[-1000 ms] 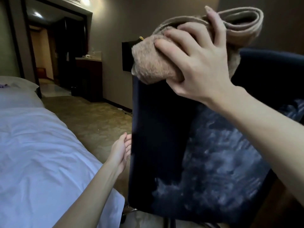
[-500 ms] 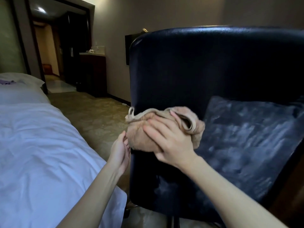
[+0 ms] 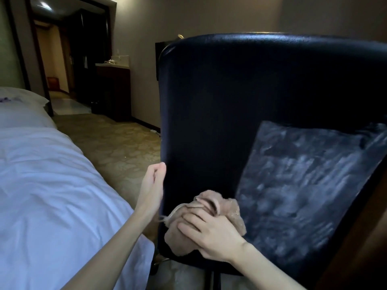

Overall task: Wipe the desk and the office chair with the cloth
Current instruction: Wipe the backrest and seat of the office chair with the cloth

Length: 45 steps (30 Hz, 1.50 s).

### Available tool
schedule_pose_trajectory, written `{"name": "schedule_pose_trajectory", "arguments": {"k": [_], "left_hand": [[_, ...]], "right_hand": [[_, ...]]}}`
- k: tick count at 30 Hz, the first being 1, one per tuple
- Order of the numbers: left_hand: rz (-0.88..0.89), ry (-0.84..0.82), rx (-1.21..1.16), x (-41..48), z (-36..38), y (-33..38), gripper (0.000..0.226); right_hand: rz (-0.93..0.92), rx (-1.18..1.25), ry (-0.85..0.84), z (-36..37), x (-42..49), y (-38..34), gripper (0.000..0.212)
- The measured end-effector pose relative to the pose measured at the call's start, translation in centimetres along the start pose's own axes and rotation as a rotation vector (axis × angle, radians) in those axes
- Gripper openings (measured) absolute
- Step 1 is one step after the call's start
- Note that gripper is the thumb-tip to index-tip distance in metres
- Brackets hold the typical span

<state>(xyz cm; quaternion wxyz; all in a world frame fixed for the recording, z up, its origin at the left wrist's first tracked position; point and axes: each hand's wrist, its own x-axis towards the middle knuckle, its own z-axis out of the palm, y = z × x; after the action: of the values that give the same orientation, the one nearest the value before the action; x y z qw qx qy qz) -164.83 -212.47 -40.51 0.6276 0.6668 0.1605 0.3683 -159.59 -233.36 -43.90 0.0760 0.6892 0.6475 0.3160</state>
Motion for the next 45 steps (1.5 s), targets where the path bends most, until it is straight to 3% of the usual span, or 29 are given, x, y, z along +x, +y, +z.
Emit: {"name": "schedule_pose_trajectory", "arguments": {"k": [5, 7, 9, 11, 14, 23, 26, 30, 33, 38, 45], "left_hand": [[0.102, 0.005, 0.075, -0.9, 1.1, 1.9, 0.061], [0.221, 0.063, 0.119, -0.3, 1.9, 4.1, 0.053], [0.351, 0.162, 0.161, 0.6, 3.0, 7.0, 0.063], [0.42, 0.237, 0.133, 1.4, 4.2, 9.7, 0.074], [0.383, 0.242, 0.021, 2.1, 5.6, 11.7, 0.075], [0.413, 0.357, -0.029, 2.9, 6.1, 10.7, 0.067], [0.41, 0.386, -0.041, 2.8, 6.2, 10.0, 0.067], [0.332, 0.374, -0.043, 2.5, 5.4, 7.7, 0.048], [0.283, 0.349, -0.026, 2.6, 4.6, 6.1, 0.044], [0.21, 0.288, -0.026, 2.6, 3.3, 3.7, 0.062], [0.065, 0.211, 0.021, 1.2, 2.3, -0.4, 0.055]], "right_hand": [[0.069, -0.231, 0.462, -9.5, 1.4, 4.8, 0.041], [0.095, -0.346, 0.615, -14.1, 2.4, 7.6, 0.037], [0.101, -0.475, 0.703, -18.3, 3.3, 10.7, 0.037], [0.119, -0.563, 0.763, -21.4, 4.0, 13.7, 0.037], [0.194, -0.567, 0.756, -23.1, 4.6, 16.4, 0.041], [0.24, -0.26, 0.818, -14.7, 4.7, 14.8, 0.052], [0.206, -0.175, 0.783, -11.5, 4.1, 12.8, 0.052], [0.184, -0.018, 0.656, -5.9, 2.6, 9.1, 0.054], [0.2, 0.013, 0.442, -1.1, 0.3, 5.8, 0.06], [0.116, 0.013, 0.065, 3.7, -3.4, 1.9, 0.068], [0.079, -0.075, 0.059, 1.1, -3.5, 2.1, 0.066]]}}
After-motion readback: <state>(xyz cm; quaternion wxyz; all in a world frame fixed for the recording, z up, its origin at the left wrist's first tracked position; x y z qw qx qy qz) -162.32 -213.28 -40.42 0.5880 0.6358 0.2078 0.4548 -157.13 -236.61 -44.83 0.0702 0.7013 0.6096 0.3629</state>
